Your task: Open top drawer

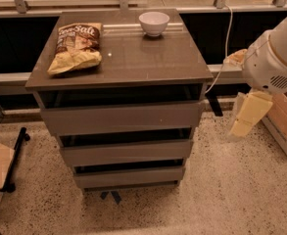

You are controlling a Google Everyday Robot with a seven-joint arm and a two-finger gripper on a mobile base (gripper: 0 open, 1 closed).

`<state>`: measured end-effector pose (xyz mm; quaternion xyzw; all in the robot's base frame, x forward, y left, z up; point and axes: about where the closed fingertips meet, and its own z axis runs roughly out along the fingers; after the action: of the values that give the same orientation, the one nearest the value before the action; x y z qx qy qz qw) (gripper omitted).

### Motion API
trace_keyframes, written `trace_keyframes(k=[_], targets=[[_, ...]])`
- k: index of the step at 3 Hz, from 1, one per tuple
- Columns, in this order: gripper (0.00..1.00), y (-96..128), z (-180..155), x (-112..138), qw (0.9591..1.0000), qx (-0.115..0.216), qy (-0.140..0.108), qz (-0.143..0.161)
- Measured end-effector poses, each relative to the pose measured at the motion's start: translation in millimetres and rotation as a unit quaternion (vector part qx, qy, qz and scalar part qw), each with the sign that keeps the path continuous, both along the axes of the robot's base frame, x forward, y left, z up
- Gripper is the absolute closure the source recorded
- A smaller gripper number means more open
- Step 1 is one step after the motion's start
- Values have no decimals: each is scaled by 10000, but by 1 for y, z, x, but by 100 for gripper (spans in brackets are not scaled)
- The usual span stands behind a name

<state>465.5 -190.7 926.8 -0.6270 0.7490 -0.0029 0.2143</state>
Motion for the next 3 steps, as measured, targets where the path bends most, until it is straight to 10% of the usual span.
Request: trace_keyframes(k=[2,3], targets=[[0,36,-49,19,9979,649,47,20],[0,62,-105,66,9953,940,130,173]])
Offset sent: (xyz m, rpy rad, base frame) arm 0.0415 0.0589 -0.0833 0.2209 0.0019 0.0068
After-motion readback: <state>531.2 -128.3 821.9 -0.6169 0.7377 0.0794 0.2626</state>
